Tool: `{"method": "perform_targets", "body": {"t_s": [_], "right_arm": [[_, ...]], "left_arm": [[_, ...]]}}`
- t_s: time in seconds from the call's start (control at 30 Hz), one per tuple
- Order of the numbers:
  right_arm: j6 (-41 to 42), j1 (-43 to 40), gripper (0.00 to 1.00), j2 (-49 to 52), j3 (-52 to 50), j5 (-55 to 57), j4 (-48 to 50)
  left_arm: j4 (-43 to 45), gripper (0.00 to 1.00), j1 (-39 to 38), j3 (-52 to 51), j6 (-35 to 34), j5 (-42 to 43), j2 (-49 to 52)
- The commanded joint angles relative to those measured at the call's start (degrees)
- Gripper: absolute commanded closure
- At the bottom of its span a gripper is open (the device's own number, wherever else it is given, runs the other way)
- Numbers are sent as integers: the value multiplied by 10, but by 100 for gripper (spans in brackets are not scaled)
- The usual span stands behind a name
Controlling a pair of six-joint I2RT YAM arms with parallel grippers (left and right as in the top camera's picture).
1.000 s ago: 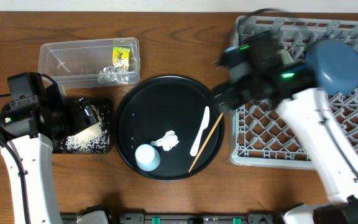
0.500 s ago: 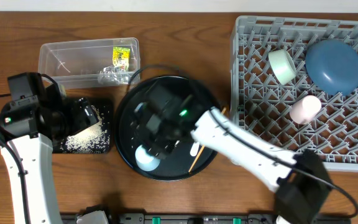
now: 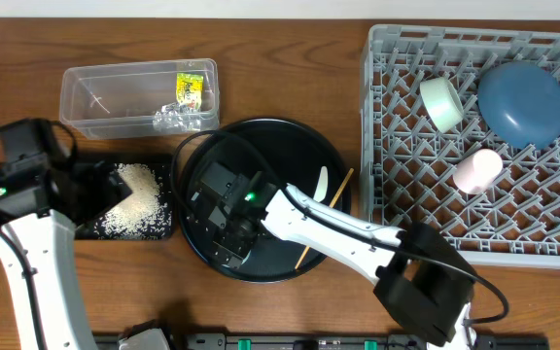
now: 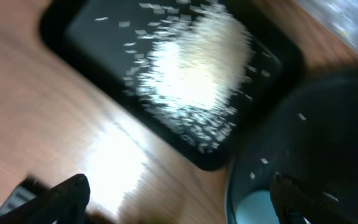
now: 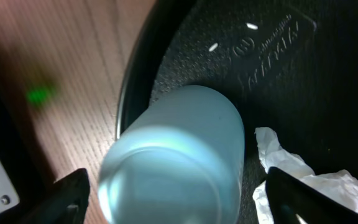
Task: Sort waste into correct bins and load items into the dishwasher rack
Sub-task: 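Move the right gripper back to the tray and grasp the light-blue cup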
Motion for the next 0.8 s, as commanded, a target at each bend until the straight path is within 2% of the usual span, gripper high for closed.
{"method": "perform_targets", "body": {"t_s": [0.0, 0.1, 0.23, 0.3, 0.53, 0.77], "right_arm": [[22, 5, 19, 8, -2, 12, 2], [29, 5, 30, 8, -2, 28, 2], [29, 5, 58, 8, -2, 30, 0], [29, 5, 68, 8, -2, 29, -2], [29, -2, 73, -14, 12, 30, -12], [28, -51, 73, -95, 66, 70, -53]], "left_arm": [[-9, 7, 39, 5, -43, -39, 2], [-14, 7, 53, 5, -45, -39, 2], [-14, 7, 53, 5, -45, -39, 2], [-14, 7, 53, 5, -45, -39, 2], [-13, 7, 53, 5, -45, -39, 2], [-14, 7, 53, 5, -45, -39, 2]]}}
